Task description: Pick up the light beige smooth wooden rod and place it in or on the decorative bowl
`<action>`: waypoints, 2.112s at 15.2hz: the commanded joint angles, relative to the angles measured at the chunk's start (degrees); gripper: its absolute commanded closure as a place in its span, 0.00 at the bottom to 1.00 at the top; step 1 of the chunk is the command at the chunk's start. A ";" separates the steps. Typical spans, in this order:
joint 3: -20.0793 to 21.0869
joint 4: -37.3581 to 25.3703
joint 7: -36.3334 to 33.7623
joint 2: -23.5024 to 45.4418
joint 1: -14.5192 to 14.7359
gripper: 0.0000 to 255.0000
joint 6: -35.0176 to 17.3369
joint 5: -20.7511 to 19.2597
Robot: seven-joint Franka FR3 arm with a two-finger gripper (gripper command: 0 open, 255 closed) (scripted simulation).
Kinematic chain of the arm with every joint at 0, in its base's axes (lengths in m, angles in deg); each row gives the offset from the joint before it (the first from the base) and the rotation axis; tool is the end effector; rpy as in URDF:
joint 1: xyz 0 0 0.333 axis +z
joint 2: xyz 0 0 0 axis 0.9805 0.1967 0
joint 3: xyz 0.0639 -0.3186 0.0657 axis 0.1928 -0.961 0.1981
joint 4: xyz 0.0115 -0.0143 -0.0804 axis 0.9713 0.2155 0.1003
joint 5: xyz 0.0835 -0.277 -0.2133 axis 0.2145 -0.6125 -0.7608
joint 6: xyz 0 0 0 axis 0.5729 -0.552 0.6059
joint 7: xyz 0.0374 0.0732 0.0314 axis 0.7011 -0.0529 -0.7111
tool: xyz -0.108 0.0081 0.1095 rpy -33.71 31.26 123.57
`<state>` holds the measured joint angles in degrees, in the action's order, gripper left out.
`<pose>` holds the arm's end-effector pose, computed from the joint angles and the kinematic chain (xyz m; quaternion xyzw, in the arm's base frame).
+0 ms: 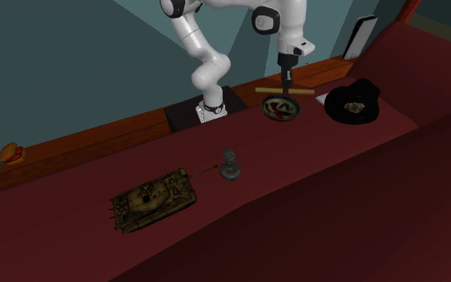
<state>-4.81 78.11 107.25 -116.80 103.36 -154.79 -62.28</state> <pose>0.3005 0.1413 0.5207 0.8818 0.4630 0.0855 0.0267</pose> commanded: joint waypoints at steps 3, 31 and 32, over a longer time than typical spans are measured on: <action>0.78 1.71 -1.02 0.92 0.31 1.00 -2.62 0.31; 0.97 5.51 -1.34 -0.18 0.44 0.00 -5.31 0.38; 0.99 4.33 -1.33 -0.66 0.47 0.00 -3.65 0.42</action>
<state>-3.67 83.86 105.70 -117.00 103.89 -160.44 -61.83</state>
